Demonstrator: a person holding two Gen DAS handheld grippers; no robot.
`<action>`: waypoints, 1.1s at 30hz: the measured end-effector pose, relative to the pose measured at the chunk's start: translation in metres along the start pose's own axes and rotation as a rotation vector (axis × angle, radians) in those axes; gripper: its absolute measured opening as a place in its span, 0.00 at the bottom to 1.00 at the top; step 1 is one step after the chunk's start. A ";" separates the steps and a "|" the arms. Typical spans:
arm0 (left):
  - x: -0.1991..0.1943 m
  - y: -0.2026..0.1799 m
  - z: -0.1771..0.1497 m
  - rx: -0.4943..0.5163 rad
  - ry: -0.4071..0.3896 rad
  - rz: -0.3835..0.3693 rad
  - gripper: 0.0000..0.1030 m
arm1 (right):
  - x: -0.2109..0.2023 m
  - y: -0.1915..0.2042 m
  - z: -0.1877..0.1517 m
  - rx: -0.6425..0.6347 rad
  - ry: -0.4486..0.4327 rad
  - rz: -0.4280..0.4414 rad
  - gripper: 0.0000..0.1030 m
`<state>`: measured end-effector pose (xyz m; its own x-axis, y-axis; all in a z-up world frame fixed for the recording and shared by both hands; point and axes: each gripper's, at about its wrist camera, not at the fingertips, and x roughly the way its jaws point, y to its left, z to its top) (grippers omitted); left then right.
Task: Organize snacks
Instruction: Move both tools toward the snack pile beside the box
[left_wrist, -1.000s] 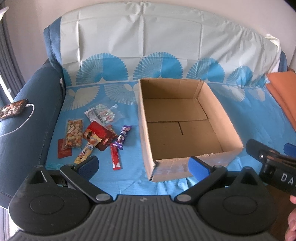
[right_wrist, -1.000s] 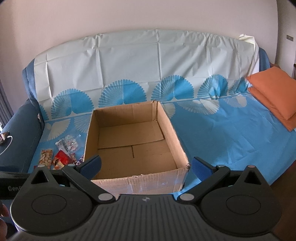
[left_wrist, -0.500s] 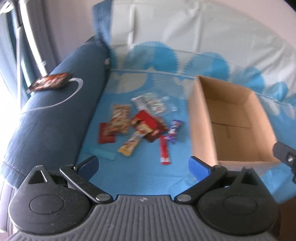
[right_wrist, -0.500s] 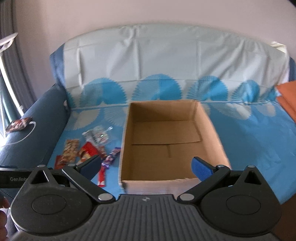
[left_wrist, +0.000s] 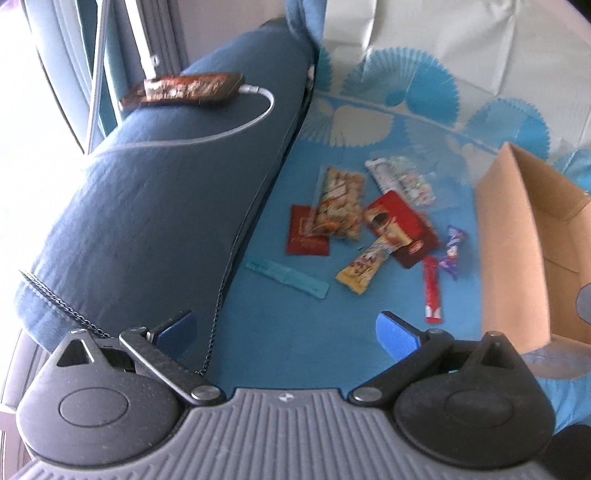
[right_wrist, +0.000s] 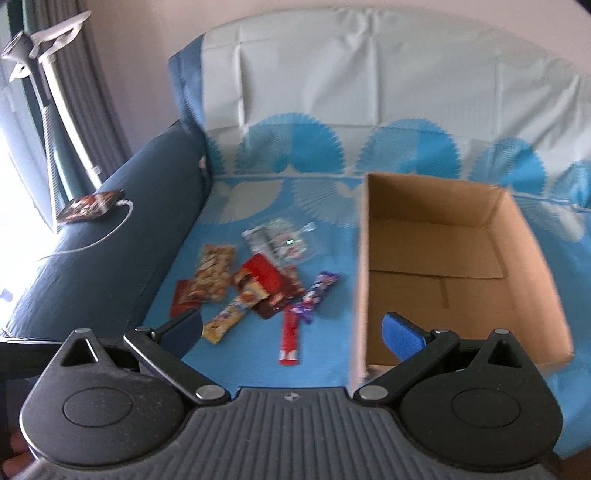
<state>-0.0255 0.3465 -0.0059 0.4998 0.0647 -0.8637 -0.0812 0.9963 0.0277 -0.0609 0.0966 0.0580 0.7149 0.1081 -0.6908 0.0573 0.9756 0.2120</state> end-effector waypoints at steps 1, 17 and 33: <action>0.005 0.001 0.000 0.000 0.009 0.004 1.00 | 0.007 0.003 0.000 -0.004 0.009 0.009 1.00; 0.095 -0.003 0.007 -0.043 0.148 0.034 1.00 | 0.123 0.018 -0.008 0.035 0.183 0.026 1.00; 0.147 -0.006 0.010 -0.044 0.180 0.064 1.00 | 0.189 0.019 -0.014 -0.107 0.210 -0.058 1.00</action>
<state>0.0565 0.3503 -0.1278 0.3302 0.1128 -0.9371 -0.1470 0.9869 0.0670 0.0657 0.1378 -0.0780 0.5510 0.0778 -0.8309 0.0120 0.9948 0.1011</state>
